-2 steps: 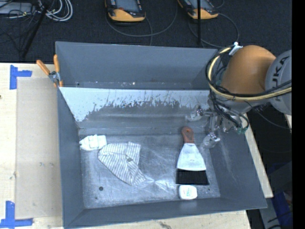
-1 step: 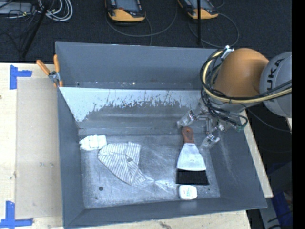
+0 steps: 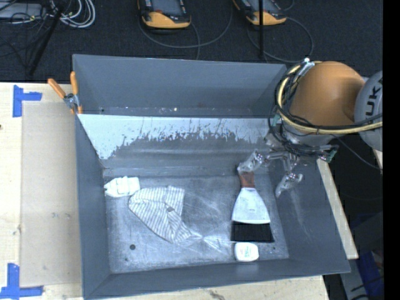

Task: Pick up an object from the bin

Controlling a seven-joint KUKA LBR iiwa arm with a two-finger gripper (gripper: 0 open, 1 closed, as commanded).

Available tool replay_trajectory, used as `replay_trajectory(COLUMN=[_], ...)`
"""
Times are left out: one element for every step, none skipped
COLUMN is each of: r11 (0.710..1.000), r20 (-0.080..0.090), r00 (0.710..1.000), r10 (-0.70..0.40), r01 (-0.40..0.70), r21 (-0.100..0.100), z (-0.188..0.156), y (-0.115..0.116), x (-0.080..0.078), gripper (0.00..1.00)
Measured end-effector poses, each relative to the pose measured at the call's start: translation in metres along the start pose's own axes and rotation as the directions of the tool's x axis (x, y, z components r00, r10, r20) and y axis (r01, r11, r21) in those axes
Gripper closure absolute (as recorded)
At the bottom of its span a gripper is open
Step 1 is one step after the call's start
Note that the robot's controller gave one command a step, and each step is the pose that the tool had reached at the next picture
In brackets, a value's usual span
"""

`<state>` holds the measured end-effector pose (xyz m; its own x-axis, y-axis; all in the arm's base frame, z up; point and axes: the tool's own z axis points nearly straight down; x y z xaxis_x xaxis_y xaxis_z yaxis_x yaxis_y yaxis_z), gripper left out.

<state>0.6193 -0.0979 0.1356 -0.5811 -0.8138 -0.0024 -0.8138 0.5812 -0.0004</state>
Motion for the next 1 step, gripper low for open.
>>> replay_trajectory(r11=[0.998], r20=[-0.001], r00=[0.998], r10=[-0.059], r01=[0.059], r21=[-0.002], z=[0.0373], y=[-0.0003], x=[-0.0006], gripper=[0.00])
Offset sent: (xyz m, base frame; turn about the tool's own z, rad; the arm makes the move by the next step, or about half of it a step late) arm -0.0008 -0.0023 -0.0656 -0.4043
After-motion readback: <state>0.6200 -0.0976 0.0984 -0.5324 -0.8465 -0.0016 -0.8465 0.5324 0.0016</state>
